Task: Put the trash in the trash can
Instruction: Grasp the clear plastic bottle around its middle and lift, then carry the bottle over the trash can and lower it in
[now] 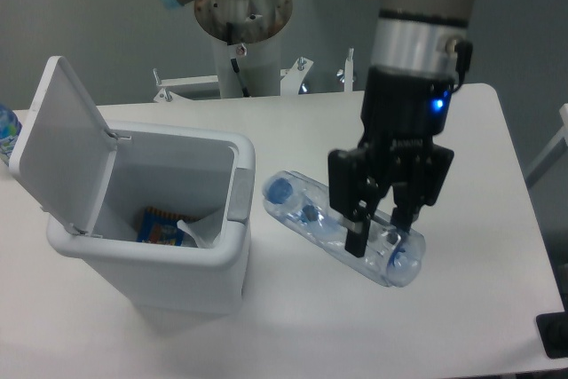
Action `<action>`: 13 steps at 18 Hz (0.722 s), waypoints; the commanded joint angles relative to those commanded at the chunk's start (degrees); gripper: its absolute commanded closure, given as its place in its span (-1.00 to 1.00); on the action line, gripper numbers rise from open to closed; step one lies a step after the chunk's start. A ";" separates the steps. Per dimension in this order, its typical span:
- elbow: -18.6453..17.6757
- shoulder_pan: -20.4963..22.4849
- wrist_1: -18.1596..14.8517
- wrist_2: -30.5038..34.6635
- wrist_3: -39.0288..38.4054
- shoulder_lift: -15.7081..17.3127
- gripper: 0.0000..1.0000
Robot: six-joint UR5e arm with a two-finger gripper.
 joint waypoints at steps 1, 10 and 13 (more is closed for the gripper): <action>-0.09 -0.70 0.00 -0.18 -0.18 -0.09 -0.18; -5.61 -8.35 6.91 -0.09 -0.18 0.79 -0.17; -9.31 -9.67 10.55 0.08 0.43 1.76 -0.17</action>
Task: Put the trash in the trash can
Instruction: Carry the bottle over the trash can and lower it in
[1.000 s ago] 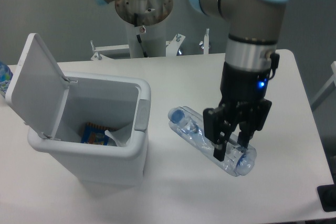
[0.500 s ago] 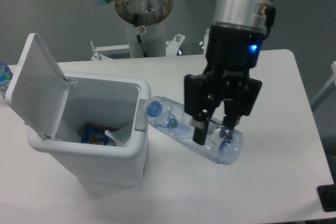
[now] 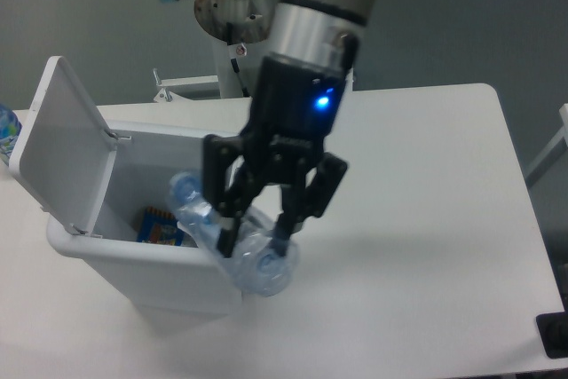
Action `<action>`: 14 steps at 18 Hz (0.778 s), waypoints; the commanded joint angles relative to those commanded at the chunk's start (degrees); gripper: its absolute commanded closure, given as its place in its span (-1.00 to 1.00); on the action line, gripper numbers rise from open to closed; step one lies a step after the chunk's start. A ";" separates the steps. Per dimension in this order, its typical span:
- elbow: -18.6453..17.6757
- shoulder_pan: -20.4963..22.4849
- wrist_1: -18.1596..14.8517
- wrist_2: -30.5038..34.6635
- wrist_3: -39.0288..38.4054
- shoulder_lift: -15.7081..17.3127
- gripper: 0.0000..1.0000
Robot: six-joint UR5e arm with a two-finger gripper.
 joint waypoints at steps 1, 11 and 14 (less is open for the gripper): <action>-0.71 -0.09 0.18 0.00 0.09 0.44 -0.17; -9.05 -0.35 1.58 -0.18 9.49 4.66 -0.24; -10.29 -0.35 2.29 -0.18 11.08 5.19 -0.51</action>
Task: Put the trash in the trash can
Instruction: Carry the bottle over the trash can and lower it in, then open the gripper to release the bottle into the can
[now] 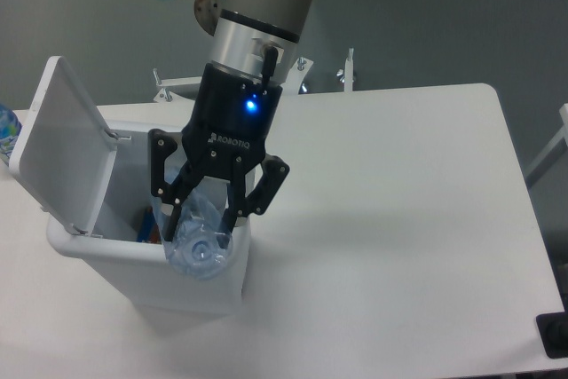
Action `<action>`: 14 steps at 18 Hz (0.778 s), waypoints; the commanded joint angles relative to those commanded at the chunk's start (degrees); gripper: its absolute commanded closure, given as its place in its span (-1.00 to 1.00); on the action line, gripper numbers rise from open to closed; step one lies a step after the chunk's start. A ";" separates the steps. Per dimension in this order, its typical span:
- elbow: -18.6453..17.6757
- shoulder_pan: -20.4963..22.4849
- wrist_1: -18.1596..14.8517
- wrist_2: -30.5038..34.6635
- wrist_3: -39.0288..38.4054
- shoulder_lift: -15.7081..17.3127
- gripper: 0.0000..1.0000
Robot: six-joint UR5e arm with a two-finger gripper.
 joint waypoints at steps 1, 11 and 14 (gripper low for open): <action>0.00 0.00 0.00 0.00 0.09 0.09 -0.71; 0.26 2.19 -0.09 0.35 0.00 -0.26 -1.00; 0.00 5.88 -0.26 0.79 0.09 -0.52 -1.00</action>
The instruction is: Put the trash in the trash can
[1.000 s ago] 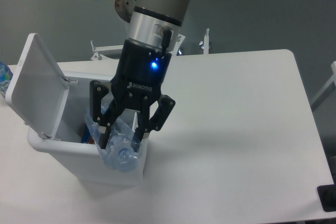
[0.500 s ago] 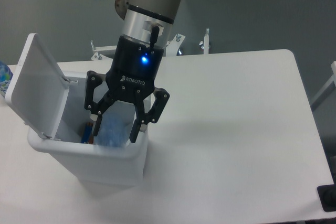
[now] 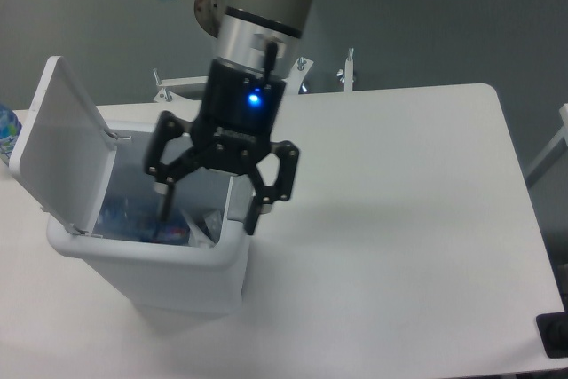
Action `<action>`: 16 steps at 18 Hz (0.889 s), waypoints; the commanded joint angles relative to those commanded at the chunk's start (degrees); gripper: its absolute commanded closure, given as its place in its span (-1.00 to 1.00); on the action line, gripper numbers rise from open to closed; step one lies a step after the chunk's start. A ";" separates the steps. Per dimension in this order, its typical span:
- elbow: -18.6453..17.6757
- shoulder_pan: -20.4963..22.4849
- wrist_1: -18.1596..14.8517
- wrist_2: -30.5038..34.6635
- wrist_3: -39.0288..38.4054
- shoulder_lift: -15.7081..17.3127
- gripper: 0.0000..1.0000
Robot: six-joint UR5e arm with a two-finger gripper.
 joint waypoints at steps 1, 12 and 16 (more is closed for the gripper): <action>0.00 1.41 -0.09 0.09 0.09 -0.18 -1.00; -8.17 16.53 -0.70 0.61 13.79 -1.85 -1.00; -8.97 17.15 -1.93 5.52 17.31 -2.99 -1.00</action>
